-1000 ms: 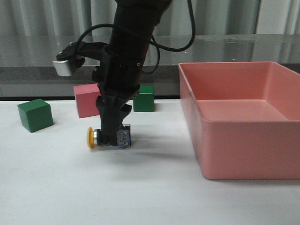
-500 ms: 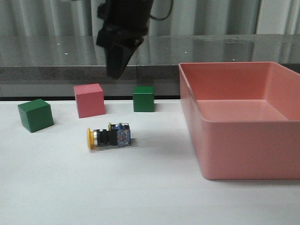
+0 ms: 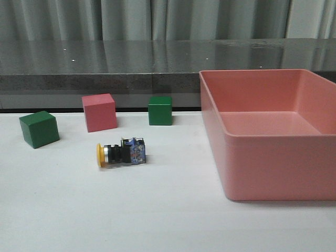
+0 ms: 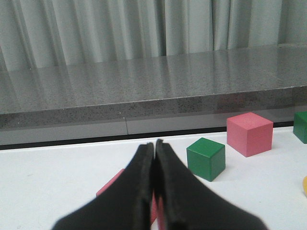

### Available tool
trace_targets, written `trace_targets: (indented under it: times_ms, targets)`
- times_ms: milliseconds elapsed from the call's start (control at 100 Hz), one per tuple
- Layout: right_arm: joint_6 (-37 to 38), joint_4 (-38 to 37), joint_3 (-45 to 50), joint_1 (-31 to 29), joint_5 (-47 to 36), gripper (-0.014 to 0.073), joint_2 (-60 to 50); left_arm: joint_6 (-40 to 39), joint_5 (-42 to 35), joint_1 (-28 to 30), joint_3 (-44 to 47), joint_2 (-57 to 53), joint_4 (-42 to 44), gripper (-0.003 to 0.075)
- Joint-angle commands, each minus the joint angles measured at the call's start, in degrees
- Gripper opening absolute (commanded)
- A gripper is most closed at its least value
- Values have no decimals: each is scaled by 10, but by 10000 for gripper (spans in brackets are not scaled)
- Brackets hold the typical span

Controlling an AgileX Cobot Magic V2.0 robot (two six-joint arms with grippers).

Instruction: Place and stand button with both arms

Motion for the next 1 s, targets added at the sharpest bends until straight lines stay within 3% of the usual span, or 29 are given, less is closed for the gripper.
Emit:
trace_targets:
  times_ms: [0, 280, 550, 780, 990]
  targets:
    - [9, 4, 53, -30, -53, -76, -97, -5, -44, 1, 26, 6, -5, -20]
    - [27, 4, 365, -115, -187, -76, -377, -5, -44, 1, 26, 6, -5, -20]
    - [27, 4, 609, -130, -285, -76, -617, -5, -44, 1, 26, 6, -5, -20]
    - [27, 4, 715, -130, -282, -76, -783, -5, -44, 1, 26, 6, -5, -20]
    - [27, 4, 750, -130, -268, -76, -844, -5, -44, 1, 26, 6, -5, -20]
